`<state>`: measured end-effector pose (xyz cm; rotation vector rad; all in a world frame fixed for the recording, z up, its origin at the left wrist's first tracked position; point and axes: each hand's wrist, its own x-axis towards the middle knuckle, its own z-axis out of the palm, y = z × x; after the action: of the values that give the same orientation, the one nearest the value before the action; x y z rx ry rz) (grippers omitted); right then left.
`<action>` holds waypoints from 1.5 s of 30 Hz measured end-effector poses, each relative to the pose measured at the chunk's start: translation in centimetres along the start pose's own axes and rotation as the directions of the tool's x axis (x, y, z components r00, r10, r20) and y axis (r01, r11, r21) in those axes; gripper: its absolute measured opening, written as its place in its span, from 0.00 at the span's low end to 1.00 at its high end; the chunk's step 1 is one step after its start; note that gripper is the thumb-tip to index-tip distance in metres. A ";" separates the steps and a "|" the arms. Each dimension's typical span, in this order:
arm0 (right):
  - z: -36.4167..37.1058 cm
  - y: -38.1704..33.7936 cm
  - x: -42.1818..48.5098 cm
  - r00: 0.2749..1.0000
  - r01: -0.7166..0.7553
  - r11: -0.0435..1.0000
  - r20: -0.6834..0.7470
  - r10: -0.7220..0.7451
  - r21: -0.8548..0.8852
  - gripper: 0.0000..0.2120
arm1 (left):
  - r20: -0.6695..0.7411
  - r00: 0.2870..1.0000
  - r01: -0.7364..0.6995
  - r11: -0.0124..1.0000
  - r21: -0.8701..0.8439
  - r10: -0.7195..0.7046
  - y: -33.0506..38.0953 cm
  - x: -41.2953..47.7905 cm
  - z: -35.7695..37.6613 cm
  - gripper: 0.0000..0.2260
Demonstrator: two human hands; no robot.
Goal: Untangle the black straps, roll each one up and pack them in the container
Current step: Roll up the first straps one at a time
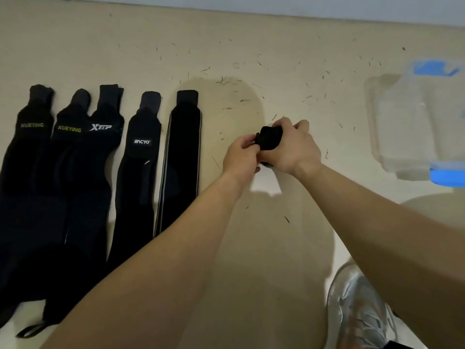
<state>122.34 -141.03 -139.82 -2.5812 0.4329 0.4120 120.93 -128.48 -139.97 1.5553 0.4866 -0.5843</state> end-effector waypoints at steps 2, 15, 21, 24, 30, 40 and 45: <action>-0.1 0.1 0.0 1.000 -0.008 1.000 0.006 0.007 0.020 0.38 | 0.026 0.999 0.027 0.999 -0.023 -0.026 0.2 -0.2 -0.4 0.12; -1.8 1.1 -6.5 0.990 -0.142 0.979 0.044 0.137 0.143 0.54 | 0.017 0.994 0.104 0.994 -0.016 -0.104 0.0 -4.9 -4.2 0.19; -0.6 -0.5 -12.1 0.983 -0.169 0.975 0.090 0.158 0.141 0.42 | -0.148 0.975 0.174 0.984 0.043 -0.166 -3.0 -9.2 -9.7 0.15; 1.6 -1.9 -14.7 0.975 -0.146 0.982 0.187 0.122 0.119 0.36 | -0.251 0.955 0.206 0.963 0.175 -0.158 -5.4 -11.3 -12.2 0.14; 7.2 -4.4 -17.6 0.899 -0.167 0.968 0.431 0.073 0.185 0.27 | -0.362 0.927 0.286 0.815 0.505 -0.101 -10.0 -14.0 -16.0 0.14; 14.2 -7.2 -19.3 0.857 -0.399 0.831 0.481 0.187 0.388 0.09 | -0.398 0.912 0.312 0.795 0.521 -0.097 -13.8 -13.7 -15.6 0.22; 14.6 -6.9 -19.7 0.826 -0.474 0.772 0.518 0.224 0.422 0.08 | -0.445 0.890 0.333 0.806 0.490 -0.098 -14.2 -13.7 -15.1 0.27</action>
<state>104.02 -123.44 -142.06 -1.7756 0.7576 0.8567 102.52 -111.95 -142.02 2.2221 0.8772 -0.6182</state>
